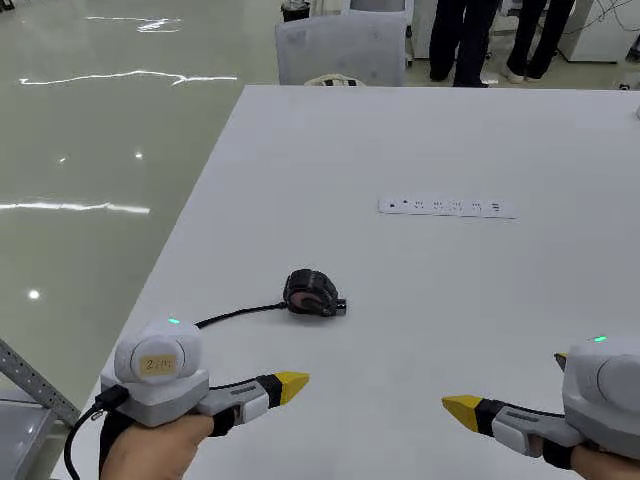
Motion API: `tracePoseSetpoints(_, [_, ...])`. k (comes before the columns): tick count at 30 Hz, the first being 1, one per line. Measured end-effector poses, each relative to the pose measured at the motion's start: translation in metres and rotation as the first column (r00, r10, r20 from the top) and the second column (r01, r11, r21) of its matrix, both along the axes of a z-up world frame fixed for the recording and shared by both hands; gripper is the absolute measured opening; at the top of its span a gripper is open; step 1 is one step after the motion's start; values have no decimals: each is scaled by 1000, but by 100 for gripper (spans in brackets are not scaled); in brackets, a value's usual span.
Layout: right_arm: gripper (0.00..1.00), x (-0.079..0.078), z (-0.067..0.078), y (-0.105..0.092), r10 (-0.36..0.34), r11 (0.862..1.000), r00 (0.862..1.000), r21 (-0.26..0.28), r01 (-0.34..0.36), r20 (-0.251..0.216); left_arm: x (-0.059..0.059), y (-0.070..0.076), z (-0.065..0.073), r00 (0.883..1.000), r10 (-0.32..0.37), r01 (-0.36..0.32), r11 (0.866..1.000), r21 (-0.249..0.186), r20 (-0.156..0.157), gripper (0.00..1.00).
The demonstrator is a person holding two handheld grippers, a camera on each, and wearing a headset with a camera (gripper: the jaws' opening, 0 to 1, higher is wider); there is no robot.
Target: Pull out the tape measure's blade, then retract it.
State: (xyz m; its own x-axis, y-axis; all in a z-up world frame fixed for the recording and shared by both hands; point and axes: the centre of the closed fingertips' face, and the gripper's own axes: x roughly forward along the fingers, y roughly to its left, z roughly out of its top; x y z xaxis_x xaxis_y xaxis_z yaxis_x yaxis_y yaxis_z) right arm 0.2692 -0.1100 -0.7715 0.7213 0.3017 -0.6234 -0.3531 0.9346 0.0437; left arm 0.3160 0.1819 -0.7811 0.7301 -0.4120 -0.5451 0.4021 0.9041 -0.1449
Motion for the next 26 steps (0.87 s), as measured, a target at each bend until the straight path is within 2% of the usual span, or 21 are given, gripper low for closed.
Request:
tracePoseSetpoints(7, [97,-1,-2,4,27,1000,1000,-4,-27,-13,-4,13,8,999,48,-48,999,-13,4,100])
tracePoseSetpoints(9, [97,0,-2,6,34,999,999,-4,-34,-14,-4,16,11,998,65,-64,998,-21,17,100])
tracePoseSetpoints(13, [97,1,-1,6,39,999,999,-2,-40,-14,-6,20,10,997,81,-80,996,-25,17,100])
tracePoseSetpoints(17, [97,2,2,5,46,999,999,-6,-46,-7,-6,21,9,996,92,-92,995,-34,16,100])
tracePoseSetpoints(21, [97,3,4,1,38,999,999,-4,-38,-1,-7,23,7,994,105,-105,994,-37,-6,100])
tracePoseSetpoints(23, [97,2,3,0,38,999,999,-4,-38,-6,-5,25,12,992,123,-123,991,-58,9,100])
tracePoseSetpoints(26, [97,1,0,3,48,999,999,-7,-48,-16,-5,30,14,992,127,-126,991,-46,15,99])
